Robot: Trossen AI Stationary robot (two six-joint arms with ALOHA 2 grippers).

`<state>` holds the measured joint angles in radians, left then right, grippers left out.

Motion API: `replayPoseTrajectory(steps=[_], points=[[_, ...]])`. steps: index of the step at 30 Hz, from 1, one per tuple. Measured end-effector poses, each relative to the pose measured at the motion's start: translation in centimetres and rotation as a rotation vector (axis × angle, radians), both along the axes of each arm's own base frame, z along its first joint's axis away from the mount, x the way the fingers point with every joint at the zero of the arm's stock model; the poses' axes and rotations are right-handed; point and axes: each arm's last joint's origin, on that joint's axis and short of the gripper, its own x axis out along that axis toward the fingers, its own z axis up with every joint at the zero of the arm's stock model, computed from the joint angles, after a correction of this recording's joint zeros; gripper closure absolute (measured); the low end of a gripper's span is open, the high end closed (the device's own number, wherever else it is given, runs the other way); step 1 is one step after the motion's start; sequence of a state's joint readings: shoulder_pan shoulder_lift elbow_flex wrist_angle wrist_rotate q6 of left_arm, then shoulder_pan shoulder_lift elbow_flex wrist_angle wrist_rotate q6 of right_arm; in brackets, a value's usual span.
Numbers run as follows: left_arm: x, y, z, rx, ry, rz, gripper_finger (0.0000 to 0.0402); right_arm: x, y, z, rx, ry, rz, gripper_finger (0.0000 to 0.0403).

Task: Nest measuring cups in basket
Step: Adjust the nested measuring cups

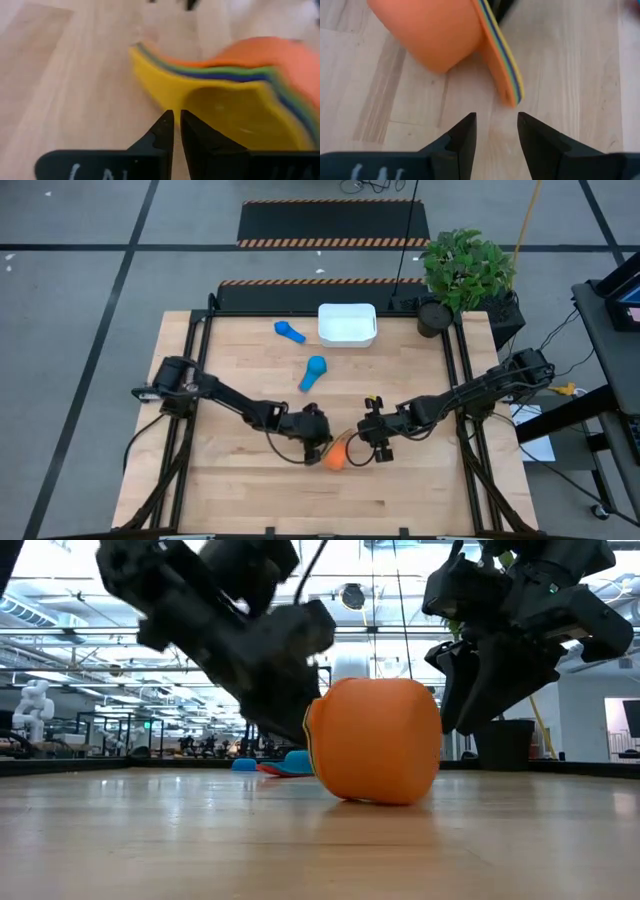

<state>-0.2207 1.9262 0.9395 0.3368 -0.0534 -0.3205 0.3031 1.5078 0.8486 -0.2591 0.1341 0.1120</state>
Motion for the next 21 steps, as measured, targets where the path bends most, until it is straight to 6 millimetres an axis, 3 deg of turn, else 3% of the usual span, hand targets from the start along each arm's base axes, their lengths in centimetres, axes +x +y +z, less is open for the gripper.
replayPoseTrajectory(steps=[3, 9, 14, 21], points=[[1.1, 1.1, -1.0, 0.021, -0.077, 0.001, 0.0366, 0.0, 0.0, 0.0, 0.002, 0.000, -0.003, 0.0268], [1.2, 3.3, -1.6, 0.021, -0.040, -0.009, 0.0366, -0.1, 0.0, -0.1, 0.017, 0.013, -0.031, 0.0268], [0.2, 4.1, 0.8, 0.036, 0.023, -0.020, 0.0366, -0.5, 0.0, -1.1, 0.014, -0.034, 0.001, 0.0242], [-2.6, 3.7, 5.2, 0.150, 0.106, 0.055, 0.0366, -0.6, -0.5, -2.0, -0.023, -0.120, 0.000, 0.0161]])
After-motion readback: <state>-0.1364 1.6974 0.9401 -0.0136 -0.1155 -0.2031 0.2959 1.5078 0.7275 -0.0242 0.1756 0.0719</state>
